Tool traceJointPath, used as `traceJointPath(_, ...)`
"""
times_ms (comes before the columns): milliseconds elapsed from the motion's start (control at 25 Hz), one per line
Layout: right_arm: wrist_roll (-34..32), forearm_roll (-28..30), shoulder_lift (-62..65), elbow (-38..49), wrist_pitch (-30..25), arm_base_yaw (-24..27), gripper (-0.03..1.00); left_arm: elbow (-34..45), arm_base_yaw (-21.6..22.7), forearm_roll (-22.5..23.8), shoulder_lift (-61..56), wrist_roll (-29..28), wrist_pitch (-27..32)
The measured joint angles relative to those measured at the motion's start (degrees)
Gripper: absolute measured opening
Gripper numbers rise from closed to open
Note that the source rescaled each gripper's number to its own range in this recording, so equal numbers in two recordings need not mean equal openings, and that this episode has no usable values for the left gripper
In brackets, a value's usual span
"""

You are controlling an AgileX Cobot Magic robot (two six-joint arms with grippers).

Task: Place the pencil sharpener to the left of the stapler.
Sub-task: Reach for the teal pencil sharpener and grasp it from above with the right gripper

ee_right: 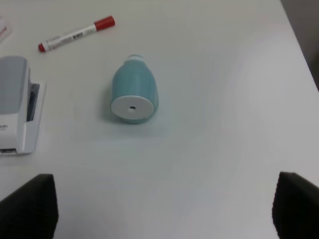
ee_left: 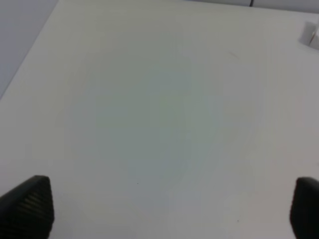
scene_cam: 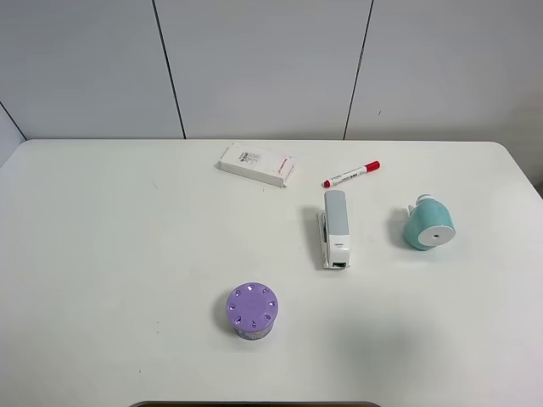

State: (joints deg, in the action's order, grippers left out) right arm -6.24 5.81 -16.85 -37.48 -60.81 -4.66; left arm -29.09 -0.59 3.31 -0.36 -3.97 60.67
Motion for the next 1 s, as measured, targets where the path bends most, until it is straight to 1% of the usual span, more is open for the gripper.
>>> traceJointPath(400, 0.0, 0.1, -31.3, -16.3, -0.1, 0.0, 1.0, 0.0, 0.0, 0.0, 0.0, 0.0, 0.0)
traceJointPath(600, -0.2, 0.1, -45.5, -23.6, -1.3, 0.0, 1.0, 0.0, 0.0, 0.0, 0.0, 0.0, 0.0)
traceJointPath(880, -0.2, -0.2, -60.8, -30.8, -2.8, 0.0, 1.0, 0.0, 0.0, 0.0, 0.0, 0.0, 0.0)
traceJointPath(1000, -0.2, -2.0, -65.8, -32.9, -2.8, 0.0, 1.0, 0.0, 0.0, 0.0, 0.0, 0.0, 0.0)
